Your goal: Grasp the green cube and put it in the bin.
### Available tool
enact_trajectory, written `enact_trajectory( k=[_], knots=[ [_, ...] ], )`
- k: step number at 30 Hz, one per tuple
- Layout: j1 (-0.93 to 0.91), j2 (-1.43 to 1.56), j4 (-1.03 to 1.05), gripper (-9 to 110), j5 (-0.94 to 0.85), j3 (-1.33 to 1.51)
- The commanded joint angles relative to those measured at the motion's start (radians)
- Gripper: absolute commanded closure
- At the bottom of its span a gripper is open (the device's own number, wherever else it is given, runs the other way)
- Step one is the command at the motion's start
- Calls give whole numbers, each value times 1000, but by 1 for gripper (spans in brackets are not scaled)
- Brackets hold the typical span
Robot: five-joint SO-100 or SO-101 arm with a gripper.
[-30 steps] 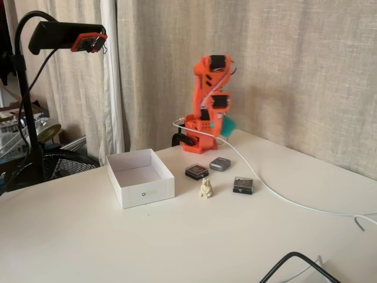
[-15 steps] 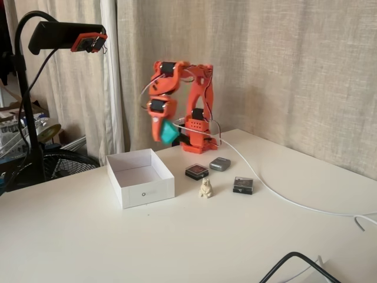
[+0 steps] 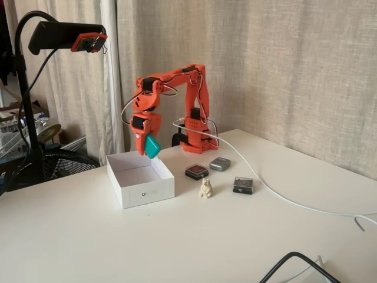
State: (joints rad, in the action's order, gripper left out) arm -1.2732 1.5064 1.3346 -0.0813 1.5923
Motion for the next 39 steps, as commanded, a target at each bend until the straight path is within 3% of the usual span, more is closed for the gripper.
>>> enact_trajectory(
  k=[1,13,18,24,35,39],
  knots=[
    [-17,3,-110,95,0,-32],
    [26,8,-135,83,0,-66],
    [147,66,-156,79,0,-66],
    [491,249,-114,79,0,-29],
    [1448,847,-330,75,5,400],
    [1588,1083,-341,72,3,632]
  ],
)
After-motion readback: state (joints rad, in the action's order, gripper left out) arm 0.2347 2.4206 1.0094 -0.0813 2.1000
